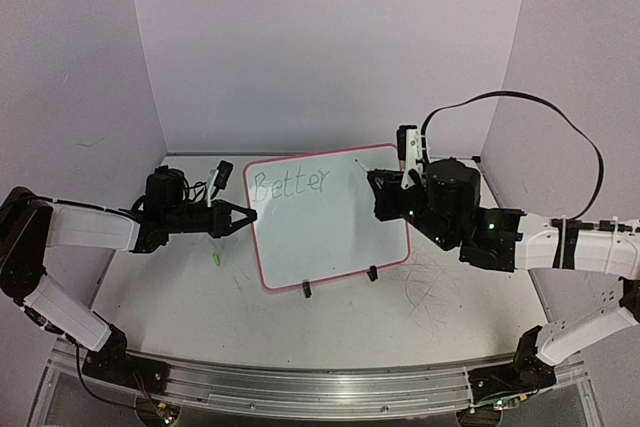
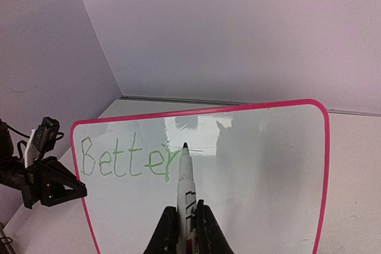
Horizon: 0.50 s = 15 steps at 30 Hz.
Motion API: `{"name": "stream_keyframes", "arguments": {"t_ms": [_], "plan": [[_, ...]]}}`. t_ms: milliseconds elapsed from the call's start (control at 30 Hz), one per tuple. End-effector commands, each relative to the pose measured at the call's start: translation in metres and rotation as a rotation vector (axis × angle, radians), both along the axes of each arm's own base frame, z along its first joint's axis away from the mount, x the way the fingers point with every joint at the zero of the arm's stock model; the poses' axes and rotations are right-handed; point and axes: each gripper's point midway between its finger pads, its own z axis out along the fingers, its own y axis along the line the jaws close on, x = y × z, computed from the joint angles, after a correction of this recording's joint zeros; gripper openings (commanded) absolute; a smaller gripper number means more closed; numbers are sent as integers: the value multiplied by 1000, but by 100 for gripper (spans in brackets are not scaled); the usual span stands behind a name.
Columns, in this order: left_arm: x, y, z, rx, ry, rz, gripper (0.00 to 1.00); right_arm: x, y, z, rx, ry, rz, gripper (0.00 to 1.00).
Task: Write a sentence on the whiteboard
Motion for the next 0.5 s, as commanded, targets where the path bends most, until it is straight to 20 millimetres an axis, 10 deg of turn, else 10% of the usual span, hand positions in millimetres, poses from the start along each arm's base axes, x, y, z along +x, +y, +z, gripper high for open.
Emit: {"name": "stream_keyframes", "arguments": {"t_ms": [0,467], "plan": [[17,6,2,56,-56,91,0,-9,5,-4,6,7,67,0],[20,5,-8,72,-31,108,0,-6,13,-12,-63,-9,89,0]]}}
